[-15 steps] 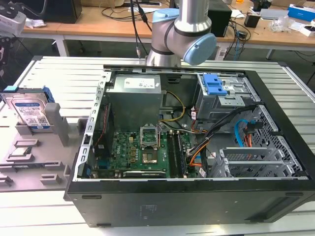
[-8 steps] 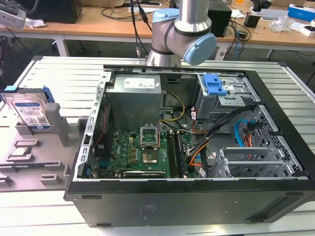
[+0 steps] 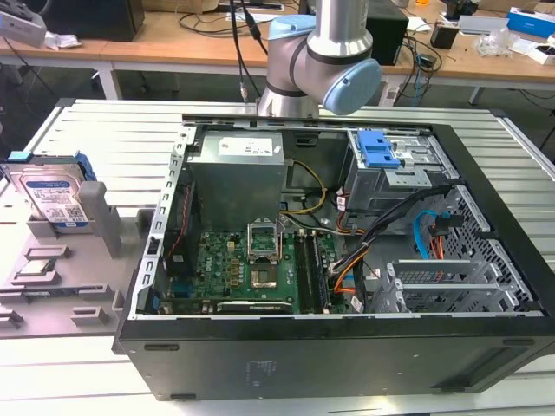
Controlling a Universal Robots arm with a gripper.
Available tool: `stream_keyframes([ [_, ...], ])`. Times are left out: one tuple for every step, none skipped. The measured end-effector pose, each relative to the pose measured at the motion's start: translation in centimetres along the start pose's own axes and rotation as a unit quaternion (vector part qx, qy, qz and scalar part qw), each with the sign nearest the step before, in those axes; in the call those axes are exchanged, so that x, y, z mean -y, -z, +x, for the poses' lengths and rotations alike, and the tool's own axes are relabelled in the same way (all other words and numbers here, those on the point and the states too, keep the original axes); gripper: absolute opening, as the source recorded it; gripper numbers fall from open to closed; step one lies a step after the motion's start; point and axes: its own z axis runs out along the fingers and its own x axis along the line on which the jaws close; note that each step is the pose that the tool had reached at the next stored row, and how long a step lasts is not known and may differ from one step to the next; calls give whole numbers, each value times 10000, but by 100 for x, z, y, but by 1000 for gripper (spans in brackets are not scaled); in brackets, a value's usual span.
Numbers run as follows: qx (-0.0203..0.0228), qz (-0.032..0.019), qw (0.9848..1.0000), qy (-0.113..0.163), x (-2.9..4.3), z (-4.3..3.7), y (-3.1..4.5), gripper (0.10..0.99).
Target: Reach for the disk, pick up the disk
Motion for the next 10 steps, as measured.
stream_keyframes([
  [-4, 0, 10000, 79, 0, 0, 0, 106],
  [-8, 0, 9998, 210, 0, 0, 0, 106],
  [-14, 0, 9994, 358, 0, 0, 0, 106],
  [-19, 0, 9988, 488, 0, 0, 0, 106],
  [-24, 0, 9980, 636, 0, 0, 0, 106],
  [-29, 0, 9970, 767, 0, 0, 0, 106],
  [-35, 0, 9959, 908, 0, 0, 0, 106],
  [-38, 1, 9950, 994, 0, 0, 0, 106],
  [-42, 0, 9939, 1106, 0, 0, 0, 106],
  [-46, 1, 9929, 1192, 0, 0, 0, 106],
])
